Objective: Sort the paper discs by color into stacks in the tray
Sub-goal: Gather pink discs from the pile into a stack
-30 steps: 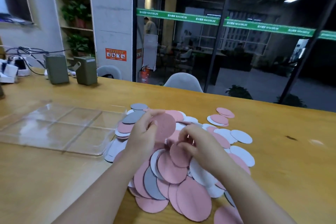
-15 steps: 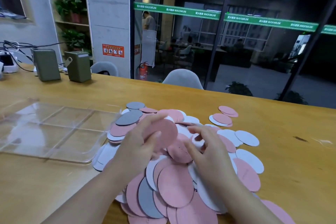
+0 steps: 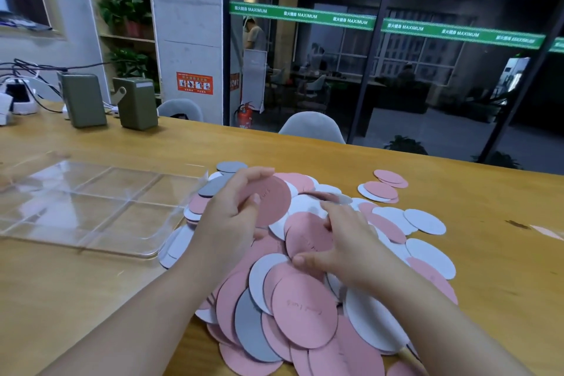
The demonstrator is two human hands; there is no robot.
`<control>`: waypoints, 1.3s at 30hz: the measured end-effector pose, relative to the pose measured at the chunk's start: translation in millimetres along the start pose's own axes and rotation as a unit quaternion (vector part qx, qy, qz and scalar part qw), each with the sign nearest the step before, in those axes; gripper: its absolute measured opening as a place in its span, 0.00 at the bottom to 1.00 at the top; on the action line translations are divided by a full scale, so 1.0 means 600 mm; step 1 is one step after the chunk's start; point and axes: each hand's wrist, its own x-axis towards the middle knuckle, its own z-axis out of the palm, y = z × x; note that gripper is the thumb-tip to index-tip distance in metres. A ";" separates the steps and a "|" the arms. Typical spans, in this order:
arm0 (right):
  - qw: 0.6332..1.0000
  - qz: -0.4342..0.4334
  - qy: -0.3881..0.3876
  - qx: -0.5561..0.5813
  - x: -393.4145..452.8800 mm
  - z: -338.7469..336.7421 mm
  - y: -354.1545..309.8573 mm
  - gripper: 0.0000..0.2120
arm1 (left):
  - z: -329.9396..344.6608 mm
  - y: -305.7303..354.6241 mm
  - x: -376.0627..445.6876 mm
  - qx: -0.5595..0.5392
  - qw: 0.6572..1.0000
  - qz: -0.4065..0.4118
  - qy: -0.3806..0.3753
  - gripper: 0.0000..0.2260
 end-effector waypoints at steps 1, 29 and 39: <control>1.000 -0.008 -0.012 -0.010 0.004 -0.002 -0.001 0.26 | -0.001 0.000 0.000 0.000 1.000 0.002 -0.001 0.21; 0.961 -0.034 0.120 0.245 -0.051 -0.002 -0.027 0.13 | -0.005 0.003 -0.001 0.019 0.992 0.032 -0.121 0.31; 0.987 -0.061 -0.151 -0.006 -0.096 -0.038 -0.044 0.25 | -0.010 0.007 0.000 -0.005 0.995 -0.018 -0.100 0.22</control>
